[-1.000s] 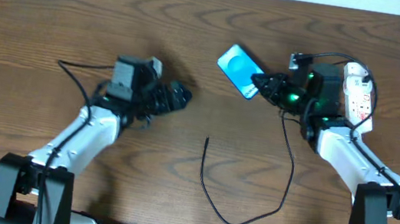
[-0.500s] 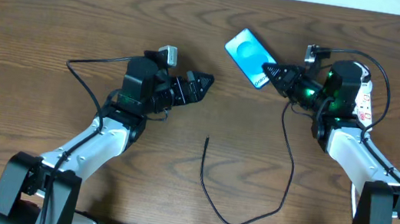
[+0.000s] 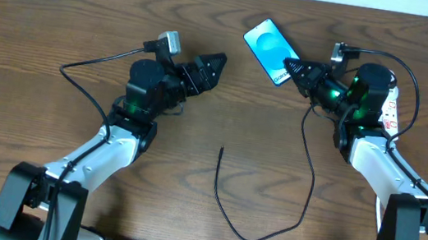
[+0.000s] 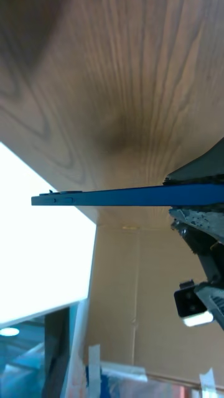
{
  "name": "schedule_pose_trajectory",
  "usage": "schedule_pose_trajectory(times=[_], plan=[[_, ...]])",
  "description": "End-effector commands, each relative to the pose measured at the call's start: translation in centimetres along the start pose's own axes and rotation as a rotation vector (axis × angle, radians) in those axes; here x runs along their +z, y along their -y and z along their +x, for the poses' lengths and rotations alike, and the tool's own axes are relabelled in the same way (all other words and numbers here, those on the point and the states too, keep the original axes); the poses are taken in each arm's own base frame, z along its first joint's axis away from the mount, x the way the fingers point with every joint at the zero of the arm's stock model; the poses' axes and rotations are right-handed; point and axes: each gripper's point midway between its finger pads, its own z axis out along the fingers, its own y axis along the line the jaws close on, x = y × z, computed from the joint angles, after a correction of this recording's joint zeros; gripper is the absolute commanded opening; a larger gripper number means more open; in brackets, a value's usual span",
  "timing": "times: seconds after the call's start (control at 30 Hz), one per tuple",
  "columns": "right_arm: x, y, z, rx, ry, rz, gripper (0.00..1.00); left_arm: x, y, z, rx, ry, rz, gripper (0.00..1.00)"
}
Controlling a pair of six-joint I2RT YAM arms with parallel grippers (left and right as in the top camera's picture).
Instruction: Plug charger to phone and switch on socket
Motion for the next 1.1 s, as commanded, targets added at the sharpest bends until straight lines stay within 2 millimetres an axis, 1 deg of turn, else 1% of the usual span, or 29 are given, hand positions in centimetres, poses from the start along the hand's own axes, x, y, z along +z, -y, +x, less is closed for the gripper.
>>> schedule_pose_trajectory(times=[0.0, 0.1, 0.27, 0.47, 0.53, 0.67, 0.73, 0.8, 0.87, 1.07], plan=[[0.7, -0.6, 0.4, 0.029, -0.022, -0.038, 0.01, 1.2, -1.3, 0.6, -0.075, -0.014, 0.0, 0.98], [0.9, -0.3, 0.5, 0.034, -0.027, -0.036, 0.01, 1.9, -0.6, 0.7, -0.085, -0.016, 0.08, 0.98], [0.8, -0.6, 0.5, 0.026, -0.027, -0.046, 0.01, 2.7, -1.1, 0.2, -0.16, 0.019, 0.129, 0.98], [0.9, -0.6, 0.5, 0.031, -0.028, -0.046, 0.01, 2.9, -0.8, -0.4, -0.184, 0.047, 0.178, 0.98], [1.0, -1.0, 0.6, 0.034, -0.03, -0.059, 0.01, 3.0, -0.8, -0.4, -0.183, 0.047, 0.179, 0.98], [1.9, -2.8, 1.7, -0.015, -0.038, -0.106, 0.01, 3.0, -0.6, -0.3, -0.182, 0.041, 0.186, 0.98], [2.5, -3.0, 2.3, -0.018, -0.039, -0.102, 0.01, 3.0, 0.2, -0.3, -0.172, 0.022, 0.213, 0.98], [3.0, -3.0, 2.9, -0.019, -0.047, -0.1, 0.01, 3.0, 1.5, -0.7, -0.149, 0.017, 0.263, 0.98], [3.4, -3.2, 3.4, -0.03, -0.056, -0.115, 0.01, 3.0, 2.0, -0.9, -0.142, 0.022, 0.278, 0.98], [3.9, -3.7, 4.2, -0.035, -0.072, -0.133, 0.01, 3.0, 2.1, -0.8, -0.152, 0.015, 0.281, 0.98]])
